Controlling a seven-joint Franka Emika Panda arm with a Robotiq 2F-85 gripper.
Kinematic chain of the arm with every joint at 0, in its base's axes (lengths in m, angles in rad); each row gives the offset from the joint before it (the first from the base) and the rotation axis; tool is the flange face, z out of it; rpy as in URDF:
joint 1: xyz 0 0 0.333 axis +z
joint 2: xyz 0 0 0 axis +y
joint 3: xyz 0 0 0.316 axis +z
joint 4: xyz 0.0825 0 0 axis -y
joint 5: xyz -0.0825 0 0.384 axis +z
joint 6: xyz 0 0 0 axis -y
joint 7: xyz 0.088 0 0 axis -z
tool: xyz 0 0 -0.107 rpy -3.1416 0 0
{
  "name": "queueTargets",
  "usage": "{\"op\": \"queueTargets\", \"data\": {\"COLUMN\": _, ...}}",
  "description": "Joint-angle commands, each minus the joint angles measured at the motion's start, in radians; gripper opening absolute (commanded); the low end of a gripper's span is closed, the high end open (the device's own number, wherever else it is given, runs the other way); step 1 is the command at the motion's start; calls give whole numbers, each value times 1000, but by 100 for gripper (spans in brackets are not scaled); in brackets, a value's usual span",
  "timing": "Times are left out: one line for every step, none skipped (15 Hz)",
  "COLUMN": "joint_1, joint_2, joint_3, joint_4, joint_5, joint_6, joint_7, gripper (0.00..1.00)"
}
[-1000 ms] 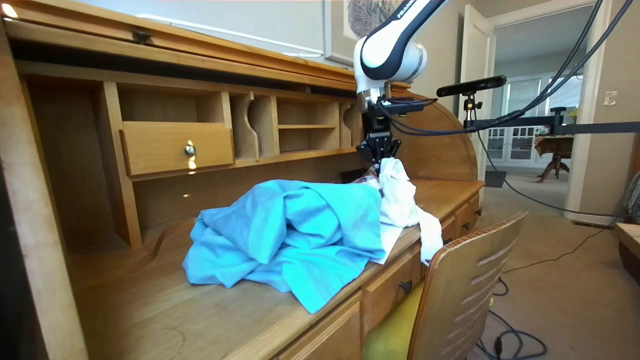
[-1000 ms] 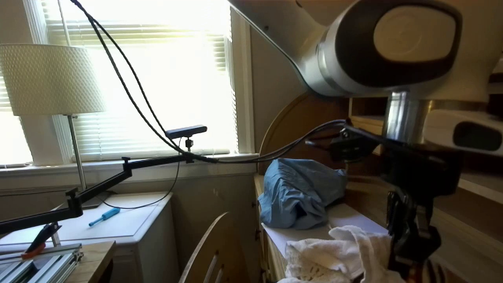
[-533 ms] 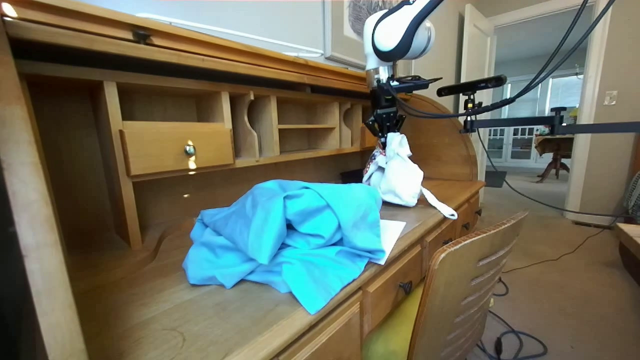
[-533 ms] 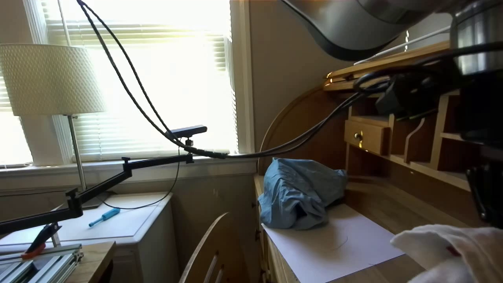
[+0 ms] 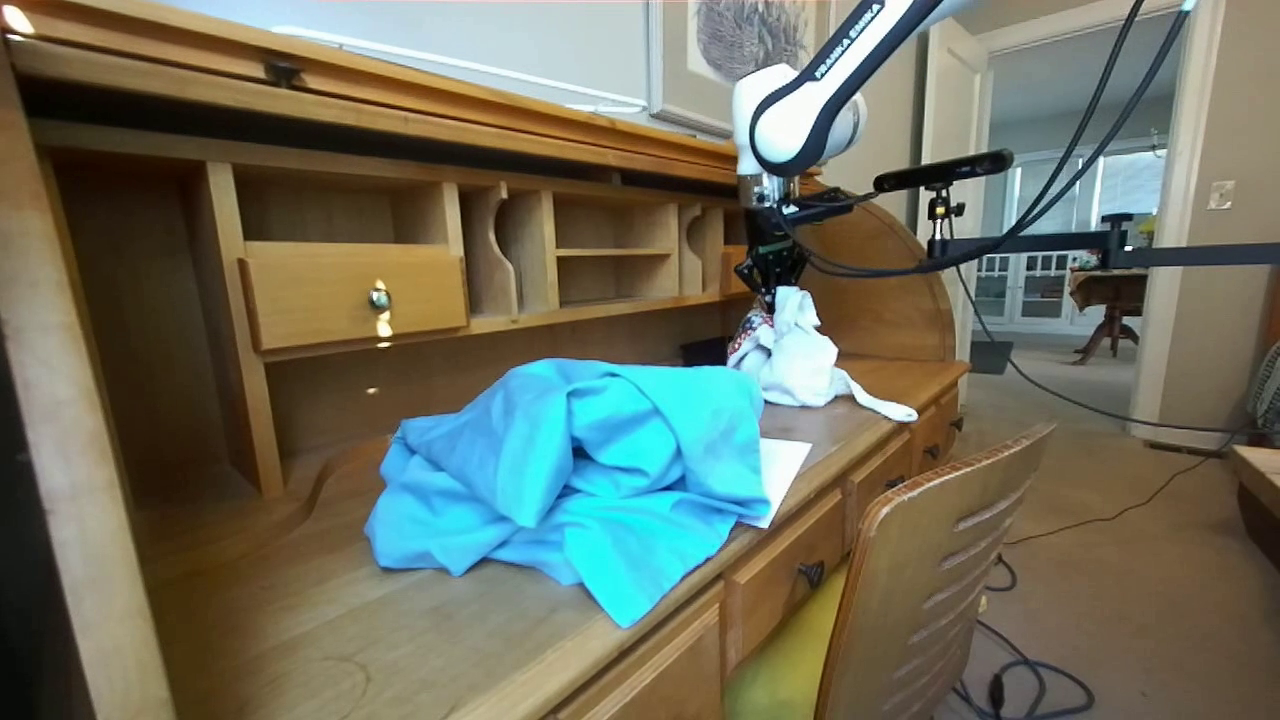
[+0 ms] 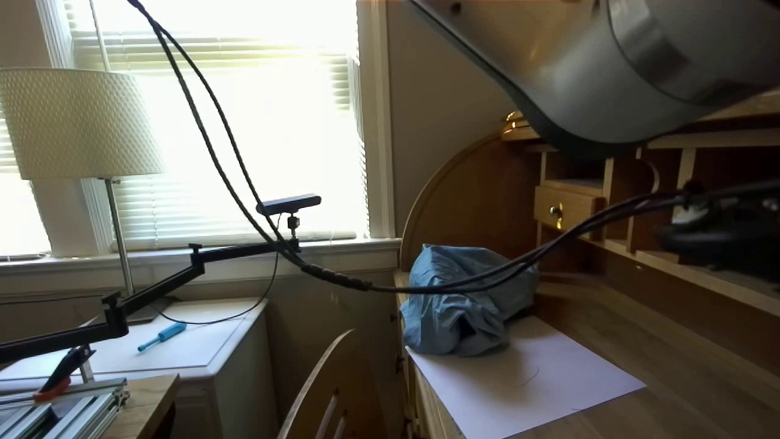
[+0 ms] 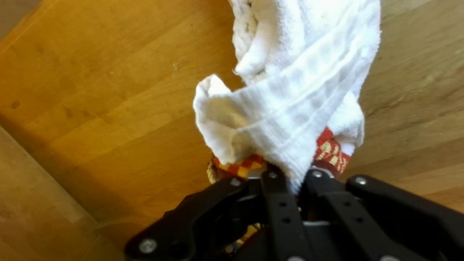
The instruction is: Use the white towel to wipe the desk
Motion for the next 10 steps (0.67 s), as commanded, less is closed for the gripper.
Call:
{"op": "queueTargets", "data": {"joint_1": -22, "joint_2": 101, "joint_3": 13, "joint_4": 70, "joint_5": -4, "joint_6": 33, "joint_7": -3, "gripper": 2}}
{"op": "queueTargets", "data": {"joint_1": -24, "joint_2": 120, "joint_3": 16, "joint_4": 82, "joint_5": 2, "joint_6": 16, "joint_7": -9, "gripper": 2}}
{"op": "queueTargets", "data": {"joint_1": -30, "joint_2": 137, "joint_3": 24, "joint_4": 85, "joint_5": 13, "joint_6": 23, "joint_7": -20, "gripper": 2}}
{"op": "queueTargets", "data": {"joint_1": -36, "joint_2": 151, "joint_3": 33, "joint_4": 90, "joint_5": 26, "joint_6": 23, "joint_7": -26, "gripper": 2}}
{"op": "queueTargets", "data": {"joint_1": -39, "joint_2": 165, "joint_3": 38, "joint_4": 99, "joint_5": 33, "joint_6": 16, "joint_7": -28, "gripper": 2}}
{"op": "queueTargets", "data": {"joint_1": -46, "joint_2": 181, "joint_3": 48, "joint_4": 105, "joint_5": 43, "joint_6": 22, "joint_7": -34, "gripper": 2}}
{"op": "queueTargets", "data": {"joint_1": -47, "joint_2": 193, "joint_3": 49, "joint_4": 109, "joint_5": 42, "joint_6": 29, "joint_7": -36, "gripper": 2}}
{"op": "queueTargets", "data": {"joint_1": -55, "joint_2": 204, "joint_3": 57, "joint_4": 115, "joint_5": 46, "joint_6": 32, "joint_7": -51, "gripper": 17}}
{"op": "queueTargets", "data": {"joint_1": -63, "joint_2": 215, "joint_3": 67, "joint_4": 125, "joint_5": 52, "joint_6": 28, "joint_7": -67, "gripper": 36}}
{"op": "queueTargets", "data": {"joint_1": -63, "joint_2": 220, "joint_3": 66, "joint_4": 128, "joint_5": 46, "joint_6": 35, "joint_7": -73, "gripper": 42}}
